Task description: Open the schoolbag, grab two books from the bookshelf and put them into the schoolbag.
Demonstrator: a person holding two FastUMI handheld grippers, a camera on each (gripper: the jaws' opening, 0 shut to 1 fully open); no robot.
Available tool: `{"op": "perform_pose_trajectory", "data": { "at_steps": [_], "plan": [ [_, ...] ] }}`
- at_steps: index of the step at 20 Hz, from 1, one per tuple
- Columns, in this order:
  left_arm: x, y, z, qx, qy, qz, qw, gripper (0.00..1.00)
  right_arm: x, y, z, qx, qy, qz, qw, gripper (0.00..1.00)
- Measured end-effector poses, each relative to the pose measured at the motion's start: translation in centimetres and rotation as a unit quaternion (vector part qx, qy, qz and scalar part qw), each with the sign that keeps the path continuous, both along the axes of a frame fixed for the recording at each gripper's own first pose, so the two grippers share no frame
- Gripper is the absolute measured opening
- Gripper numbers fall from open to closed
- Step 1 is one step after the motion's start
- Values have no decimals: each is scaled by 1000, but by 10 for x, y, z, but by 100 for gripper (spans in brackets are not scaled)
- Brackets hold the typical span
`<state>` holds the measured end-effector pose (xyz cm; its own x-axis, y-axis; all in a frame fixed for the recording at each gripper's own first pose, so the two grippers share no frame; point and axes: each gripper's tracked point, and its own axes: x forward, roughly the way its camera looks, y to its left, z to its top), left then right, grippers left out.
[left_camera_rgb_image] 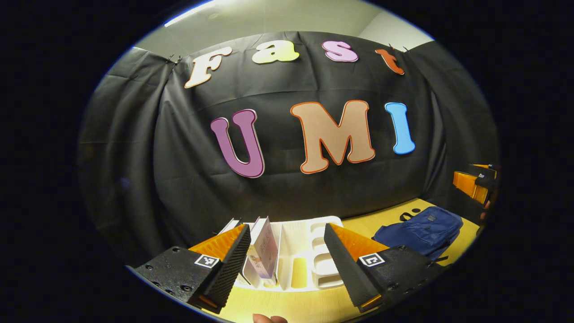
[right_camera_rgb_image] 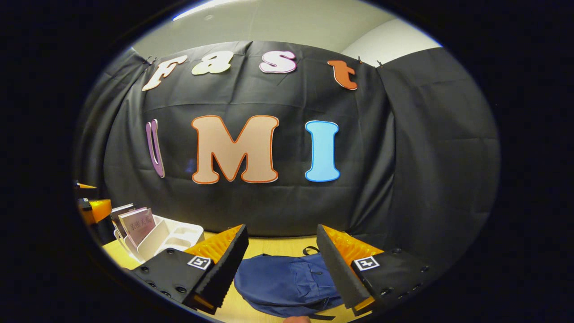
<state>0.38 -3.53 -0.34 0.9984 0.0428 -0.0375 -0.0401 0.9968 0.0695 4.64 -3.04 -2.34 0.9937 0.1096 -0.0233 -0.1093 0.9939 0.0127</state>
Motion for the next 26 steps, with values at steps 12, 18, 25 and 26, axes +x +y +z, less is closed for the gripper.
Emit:
{"op": "perform_pose_trajectory", "data": {
  "at_steps": [12,18,25,26],
  "plan": [
    [1,8,-10,7,14,16,1000,100,5,21,-63,-255,5,112,960,99],
    [-8,22,-8,7,6,31,999,97,-9,43,-209,-519,34,245,818,99],
    [-19,40,-19,1,21,54,998,96,12,45,-295,-633,67,296,712,87],
    [-19,42,-21,0,25,56,998,96,20,47,-301,-636,67,296,710,87]
  ]
}}
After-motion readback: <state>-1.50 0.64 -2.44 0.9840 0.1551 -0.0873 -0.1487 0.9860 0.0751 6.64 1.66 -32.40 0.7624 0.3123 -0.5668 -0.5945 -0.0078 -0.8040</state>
